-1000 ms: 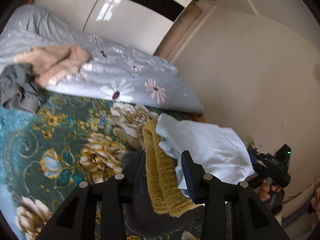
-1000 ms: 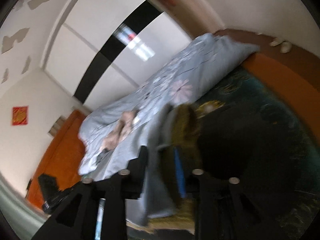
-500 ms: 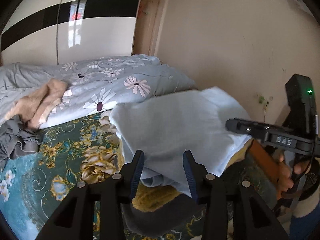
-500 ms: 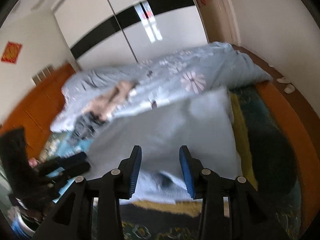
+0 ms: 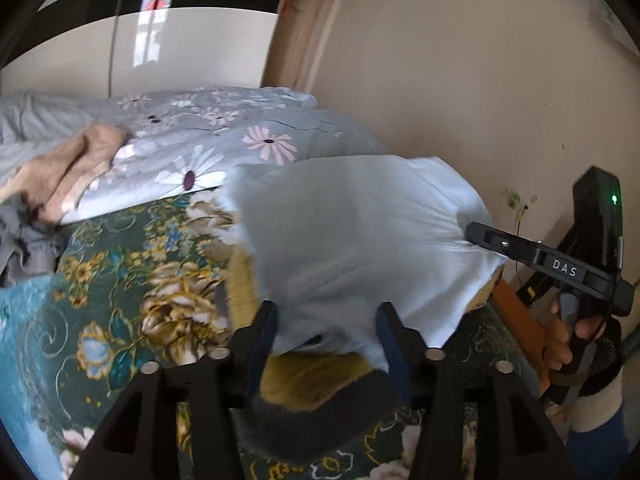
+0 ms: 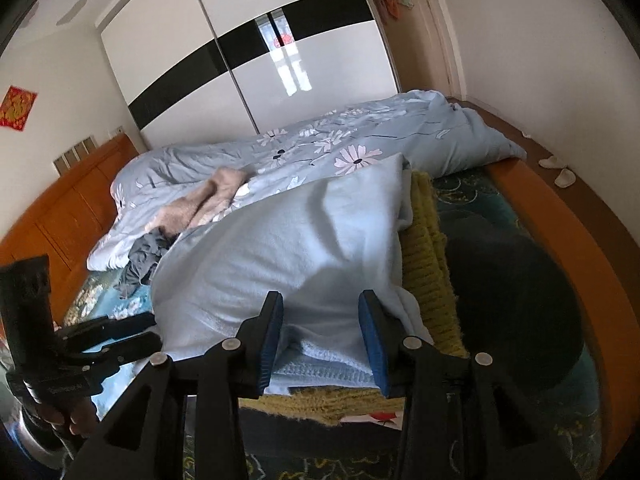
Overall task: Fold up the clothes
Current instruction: 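Release the shirt on the stack and open both grippers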
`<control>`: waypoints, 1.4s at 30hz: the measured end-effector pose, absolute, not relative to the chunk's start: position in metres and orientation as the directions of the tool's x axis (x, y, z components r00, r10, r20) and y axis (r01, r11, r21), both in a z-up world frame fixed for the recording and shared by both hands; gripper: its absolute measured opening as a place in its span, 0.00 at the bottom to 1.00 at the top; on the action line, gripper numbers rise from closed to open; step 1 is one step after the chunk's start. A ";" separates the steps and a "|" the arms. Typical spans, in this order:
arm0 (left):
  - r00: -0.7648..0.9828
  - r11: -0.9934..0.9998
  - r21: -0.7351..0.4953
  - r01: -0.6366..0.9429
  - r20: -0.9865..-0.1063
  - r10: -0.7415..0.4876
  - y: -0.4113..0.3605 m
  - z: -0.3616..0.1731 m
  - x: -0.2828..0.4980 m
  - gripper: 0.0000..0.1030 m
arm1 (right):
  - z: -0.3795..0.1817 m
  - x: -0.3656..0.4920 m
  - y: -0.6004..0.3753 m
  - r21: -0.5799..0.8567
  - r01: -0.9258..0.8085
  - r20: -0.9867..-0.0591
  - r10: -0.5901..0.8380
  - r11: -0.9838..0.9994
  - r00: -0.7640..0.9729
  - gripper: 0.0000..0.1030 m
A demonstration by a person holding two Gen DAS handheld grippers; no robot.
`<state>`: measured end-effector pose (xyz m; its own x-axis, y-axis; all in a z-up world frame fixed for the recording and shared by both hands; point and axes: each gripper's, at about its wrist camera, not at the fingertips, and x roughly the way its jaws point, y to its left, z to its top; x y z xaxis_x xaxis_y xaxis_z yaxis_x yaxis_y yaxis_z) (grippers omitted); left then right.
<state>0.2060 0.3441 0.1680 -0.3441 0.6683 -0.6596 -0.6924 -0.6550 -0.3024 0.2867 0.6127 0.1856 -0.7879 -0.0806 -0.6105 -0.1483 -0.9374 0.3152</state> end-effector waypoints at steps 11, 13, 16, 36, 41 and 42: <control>-0.364 -0.681 -0.415 -0.603 -0.616 0.698 0.262 0.127 0.212 0.61 | 0.209 0.331 0.595 0.277 -0.296 -0.558 0.098 -0.914 -0.824 0.45; -0.356 -0.675 -0.427 -0.602 -0.613 0.705 0.259 0.118 0.215 0.63 | 0.210 0.339 0.588 0.269 -0.299 -0.547 0.111 -0.916 -0.830 0.47; -0.352 -0.683 -0.425 -0.594 -0.625 0.696 0.261 0.105 0.219 0.70 | 0.205 0.345 0.575 0.257 -0.295 -0.542 0.115 -0.920 -0.833 0.51; -0.385 -0.608 -0.379 -0.698 -0.517 0.764 0.270 0.107 0.235 1.00 | 0.145 0.292 0.522 0.155 -0.339 -0.701 0.138 -0.928 -0.700 0.89; -0.360 -0.608 -0.418 -0.676 -0.532 0.766 0.275 0.097 0.227 1.00 | 0.142 0.286 0.517 0.133 -0.352 -0.710 0.159 -0.926 -0.686 0.93; -0.356 -0.609 -0.425 -0.670 -0.535 0.766 0.275 0.096 0.226 1.00 | 0.141 0.285 0.516 0.129 -0.355 -0.711 0.163 -0.926 -0.684 0.94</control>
